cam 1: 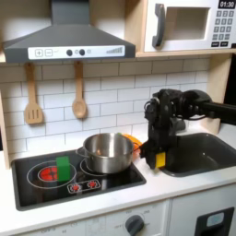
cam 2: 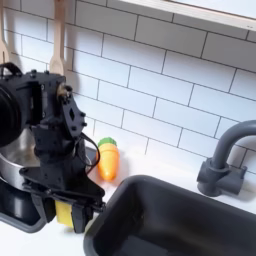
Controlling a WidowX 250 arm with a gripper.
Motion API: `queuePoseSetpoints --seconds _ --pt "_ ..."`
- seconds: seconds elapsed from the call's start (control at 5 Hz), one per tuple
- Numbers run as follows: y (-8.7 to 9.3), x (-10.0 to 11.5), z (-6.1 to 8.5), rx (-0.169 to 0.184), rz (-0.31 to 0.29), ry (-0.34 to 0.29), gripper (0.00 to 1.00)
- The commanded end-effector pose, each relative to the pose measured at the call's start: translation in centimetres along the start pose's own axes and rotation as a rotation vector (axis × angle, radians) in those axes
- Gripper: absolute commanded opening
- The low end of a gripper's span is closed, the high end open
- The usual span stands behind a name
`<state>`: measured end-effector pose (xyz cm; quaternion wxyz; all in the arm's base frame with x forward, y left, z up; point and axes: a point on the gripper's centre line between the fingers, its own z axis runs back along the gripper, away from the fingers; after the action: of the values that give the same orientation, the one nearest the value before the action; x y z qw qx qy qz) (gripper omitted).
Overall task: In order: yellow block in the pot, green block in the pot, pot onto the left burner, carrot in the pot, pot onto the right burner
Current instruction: 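Put the yellow block in the pot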
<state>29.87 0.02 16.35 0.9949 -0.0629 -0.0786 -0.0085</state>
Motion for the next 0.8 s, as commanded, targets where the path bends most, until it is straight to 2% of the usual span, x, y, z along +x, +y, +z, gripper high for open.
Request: queuePoseSetpoints --seconds 0.0,0.2,0.6 --pt "0.4 2.1 3.3 -0.003 0.011 -0.072 0.0" --pt "0.8 2.9 4.9 -0.011 0.029 -0.105 0.0" --pt "3.0 4.3 6.1 0.005 0.089 -0.111 0.0"
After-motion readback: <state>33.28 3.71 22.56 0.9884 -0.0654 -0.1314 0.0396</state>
